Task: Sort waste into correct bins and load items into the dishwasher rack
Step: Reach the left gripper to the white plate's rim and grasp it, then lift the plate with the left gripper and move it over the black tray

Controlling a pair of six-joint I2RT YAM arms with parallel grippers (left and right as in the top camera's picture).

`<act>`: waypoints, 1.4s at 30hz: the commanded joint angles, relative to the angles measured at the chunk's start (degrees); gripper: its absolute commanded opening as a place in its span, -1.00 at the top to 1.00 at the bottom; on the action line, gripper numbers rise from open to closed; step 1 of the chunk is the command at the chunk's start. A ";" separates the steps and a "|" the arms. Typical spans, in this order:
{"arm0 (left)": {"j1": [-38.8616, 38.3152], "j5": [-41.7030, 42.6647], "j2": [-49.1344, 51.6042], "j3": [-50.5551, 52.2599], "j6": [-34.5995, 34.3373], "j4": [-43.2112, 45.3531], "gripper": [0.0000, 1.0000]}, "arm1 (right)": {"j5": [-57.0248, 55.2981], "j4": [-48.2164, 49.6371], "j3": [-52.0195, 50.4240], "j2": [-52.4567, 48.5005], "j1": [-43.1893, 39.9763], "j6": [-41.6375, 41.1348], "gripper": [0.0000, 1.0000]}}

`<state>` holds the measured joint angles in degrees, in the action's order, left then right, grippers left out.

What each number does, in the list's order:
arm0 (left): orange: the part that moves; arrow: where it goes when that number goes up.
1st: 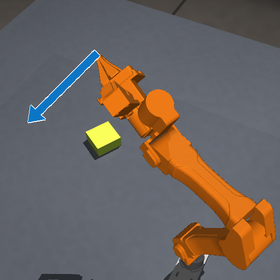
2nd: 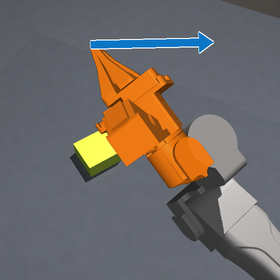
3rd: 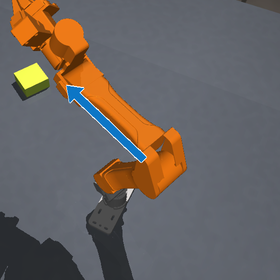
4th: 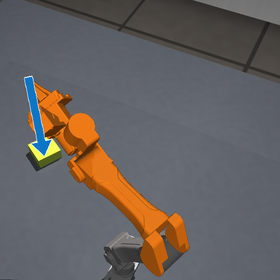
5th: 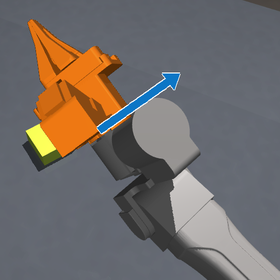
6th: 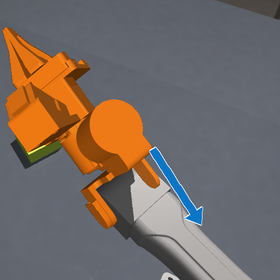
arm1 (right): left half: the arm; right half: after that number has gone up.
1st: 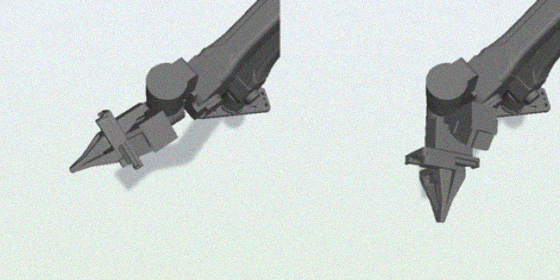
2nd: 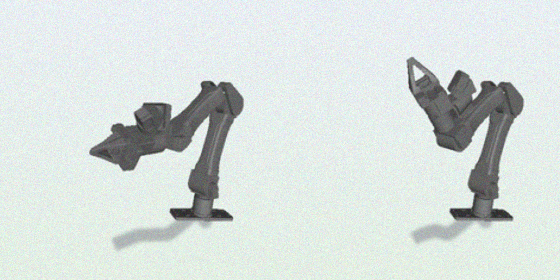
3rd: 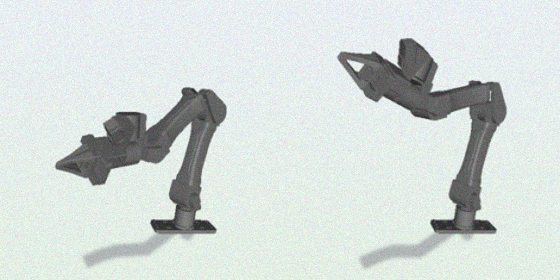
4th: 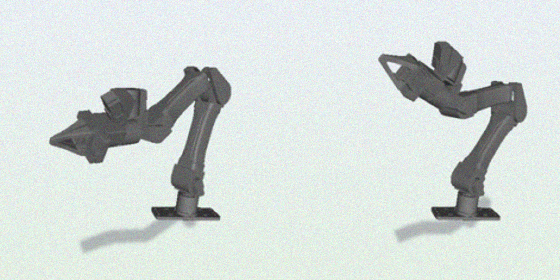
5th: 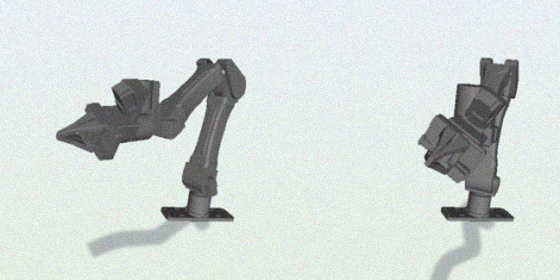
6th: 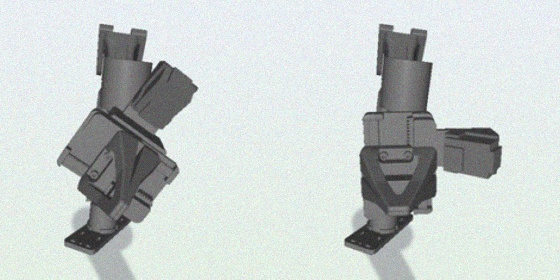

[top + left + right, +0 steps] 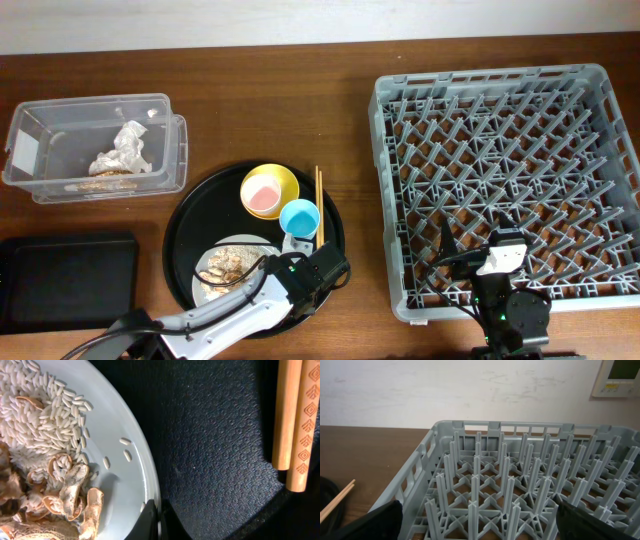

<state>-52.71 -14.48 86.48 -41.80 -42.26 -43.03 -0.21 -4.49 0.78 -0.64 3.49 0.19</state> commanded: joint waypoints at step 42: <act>38.56 -6.62 -4.04 -32.94 15.19 -25.94 1.00 | -0.46 -0.22 -0.46 0.28 0.26 -0.24 -0.97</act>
<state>-18.90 -22.90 83.68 -73.25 -31.64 -70.17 -0.19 -4.51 0.78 -0.64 3.49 0.21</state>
